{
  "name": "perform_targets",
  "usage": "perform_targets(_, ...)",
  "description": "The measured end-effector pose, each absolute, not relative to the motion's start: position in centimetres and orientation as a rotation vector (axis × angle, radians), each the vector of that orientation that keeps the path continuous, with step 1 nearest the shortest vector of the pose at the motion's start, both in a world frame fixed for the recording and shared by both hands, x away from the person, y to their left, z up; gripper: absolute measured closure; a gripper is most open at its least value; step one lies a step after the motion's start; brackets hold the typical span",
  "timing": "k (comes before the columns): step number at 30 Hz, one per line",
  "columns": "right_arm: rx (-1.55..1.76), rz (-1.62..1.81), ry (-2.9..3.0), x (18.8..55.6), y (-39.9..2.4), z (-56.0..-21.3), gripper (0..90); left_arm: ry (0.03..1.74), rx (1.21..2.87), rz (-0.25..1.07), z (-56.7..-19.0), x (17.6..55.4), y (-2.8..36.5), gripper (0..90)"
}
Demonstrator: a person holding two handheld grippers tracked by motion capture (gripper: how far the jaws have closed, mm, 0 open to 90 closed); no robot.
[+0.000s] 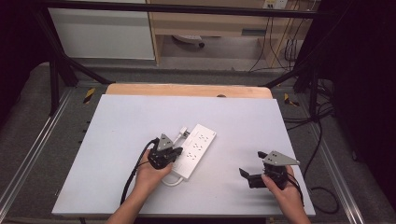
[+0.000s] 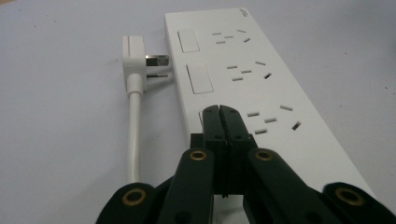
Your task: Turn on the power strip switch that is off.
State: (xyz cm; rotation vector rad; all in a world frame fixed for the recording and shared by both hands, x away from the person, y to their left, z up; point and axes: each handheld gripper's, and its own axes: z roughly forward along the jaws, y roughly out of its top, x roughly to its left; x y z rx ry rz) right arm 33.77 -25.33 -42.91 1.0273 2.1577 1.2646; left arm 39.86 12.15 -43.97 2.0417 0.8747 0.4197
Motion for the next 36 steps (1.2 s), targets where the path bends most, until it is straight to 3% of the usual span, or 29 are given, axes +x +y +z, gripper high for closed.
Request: perform_targets(36,1.022,1.266,2.16,33.77,-25.34,-42.94,2.7,0.857,2.038,0.416,-44.29,39.84,12.26,90.0)
